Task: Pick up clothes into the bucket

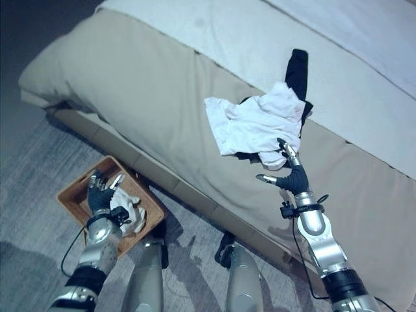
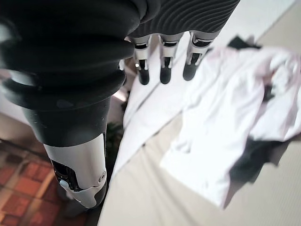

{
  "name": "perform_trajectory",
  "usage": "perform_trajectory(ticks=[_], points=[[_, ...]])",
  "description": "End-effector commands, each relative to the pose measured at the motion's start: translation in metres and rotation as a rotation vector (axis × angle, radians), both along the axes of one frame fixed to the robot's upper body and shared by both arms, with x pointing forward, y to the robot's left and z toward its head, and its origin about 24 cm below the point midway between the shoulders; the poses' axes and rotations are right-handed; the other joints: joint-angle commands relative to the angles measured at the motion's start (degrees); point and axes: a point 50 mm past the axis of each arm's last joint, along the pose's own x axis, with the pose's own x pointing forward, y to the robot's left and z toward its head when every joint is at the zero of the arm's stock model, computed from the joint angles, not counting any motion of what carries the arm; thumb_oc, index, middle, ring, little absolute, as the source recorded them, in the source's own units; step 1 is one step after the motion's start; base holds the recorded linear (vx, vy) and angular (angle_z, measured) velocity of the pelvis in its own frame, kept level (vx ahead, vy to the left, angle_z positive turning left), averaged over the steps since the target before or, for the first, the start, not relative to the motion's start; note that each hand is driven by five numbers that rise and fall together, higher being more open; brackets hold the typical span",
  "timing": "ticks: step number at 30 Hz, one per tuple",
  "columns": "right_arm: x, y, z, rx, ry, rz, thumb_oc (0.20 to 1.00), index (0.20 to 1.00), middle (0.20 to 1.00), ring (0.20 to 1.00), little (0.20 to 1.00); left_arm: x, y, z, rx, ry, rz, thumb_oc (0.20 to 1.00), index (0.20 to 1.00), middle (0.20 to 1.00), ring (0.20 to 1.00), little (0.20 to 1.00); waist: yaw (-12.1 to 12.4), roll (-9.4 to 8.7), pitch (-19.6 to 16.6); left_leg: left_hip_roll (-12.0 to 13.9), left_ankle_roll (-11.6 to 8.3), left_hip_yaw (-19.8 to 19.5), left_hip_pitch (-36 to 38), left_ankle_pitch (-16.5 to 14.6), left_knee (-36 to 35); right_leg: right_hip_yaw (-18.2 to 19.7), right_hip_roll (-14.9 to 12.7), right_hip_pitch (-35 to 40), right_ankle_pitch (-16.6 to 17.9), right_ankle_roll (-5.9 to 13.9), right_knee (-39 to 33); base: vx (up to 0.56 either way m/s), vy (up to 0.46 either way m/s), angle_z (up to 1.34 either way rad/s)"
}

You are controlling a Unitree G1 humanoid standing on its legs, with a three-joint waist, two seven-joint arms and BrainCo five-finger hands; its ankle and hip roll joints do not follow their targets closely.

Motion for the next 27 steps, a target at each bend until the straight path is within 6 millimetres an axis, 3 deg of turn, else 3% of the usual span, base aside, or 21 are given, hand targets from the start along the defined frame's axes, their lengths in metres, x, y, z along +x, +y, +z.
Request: perform_trajectory(ticks=[1,8,14,15,18,19,22,27], points=[[0.001,-0.010,0.004,-0.029,-0.037,-0.041,1.000,1.000,1.000,1.000,1.000,0.001,-0.006,0.022,0.100,-0.121,-0.129,1.000,1.000,1.000,1.000,1.000,-1.4,0.86,-4.0,1.3,-1.57,-1.0,2.3,0.8,-2.2,2.1,0.2,3.4,9.3,3.63,-9.4,0.02,-0.019,-0.10],[0.006,-0.013,-0.004,-0.013,-0.010,-0.103,1.000,1.000,1.000,1.000,1.000,-0.005,-0.012,0.032,0.131,-0.166,-0.228,1.000,1.000,1.000,1.000,1.000,-1.8,2.05,-7.2,3.6,-2.31,0.4,11.3,0.7,-5.2,4.1,2.5,11.1,8.5,3.07,-12.9,0.09,-0.052,-0.15],[0.010,-0.006,-0.008,-0.029,0.012,-0.090,1.000,1.000,1.000,1.000,1.000,-0.015,-0.009,0.024,0.167,-0.125,-0.253,1.000,1.000,1.000,1.000,1.000,-2.2,2.38,-8.8,6.3,-3.02,1.6,16.2,0.5,-3.0,6.9,6.0,16.2,6.3,1.30,-14.0,0.11,-0.112,-0.20],[0.015,0.001,-0.010,-0.057,0.022,-0.069,1.000,1.000,1.000,1.000,1.000,-0.021,-0.010,0.017,0.136,-0.107,-0.251,1.000,1.000,1.000,1.000,1.000,-0.9,2.50,-8.2,5.6,-3.29,-0.8,17.4,1.2,1.9,9.1,7.4,18.5,5.4,0.45,-14.4,0.06,-0.062,-0.42],[0.021,0.005,-0.009,-0.077,0.024,-0.065,1.000,1.000,1.000,1.000,1.000,-0.022,-0.014,0.013,0.123,-0.095,-0.255,1.000,1.000,1.000,1.000,1.000,0.2,2.63,-7.7,3.1,-3.63,-4.4,17.2,2.5,0.8,9.9,7.1,20.1,5.8,0.74,-15.8,0.05,0.034,-0.66],[0.025,0.010,-0.014,-0.072,0.045,-0.064,1.000,1.000,1.000,1.000,1.000,-0.027,-0.019,0.005,0.103,-0.069,-0.262,1.000,1.000,1.000,1.000,1.000,1.2,2.76,-8.2,-0.1,-3.82,-8.3,16.0,1.2,-3.5,11.3,6.8,21.0,6.4,1.45,-17.1,0.06,0.063,-0.29],[0.030,0.016,-0.015,-0.084,0.055,-0.049,1.000,1.000,1.000,1.000,1.000,-0.031,-0.019,0.001,0.095,-0.057,-0.267,1.000,1.000,1.000,1.000,1.000,1.4,3.36,-8.6,-1.6,-3.41,-8.8,16.3,0.5,-5.1,12.7,6.7,20.9,6.7,2.06,-16.7,0.09,0.105,-0.33],[0.044,0.026,-0.010,-0.135,0.050,-0.040,1.000,1.000,1.000,1.000,1.000,-0.037,-0.019,0.002,0.144,-0.056,-0.325,1.000,1.000,1.000,1.000,1.000,1.4,4.61,-8.4,-3.1,-1.19,-4.2,17.6,-0.6,-6.3,14.5,3.5,19.1,7.7,4.13,-15.9,0.00,0.192,-0.49]])
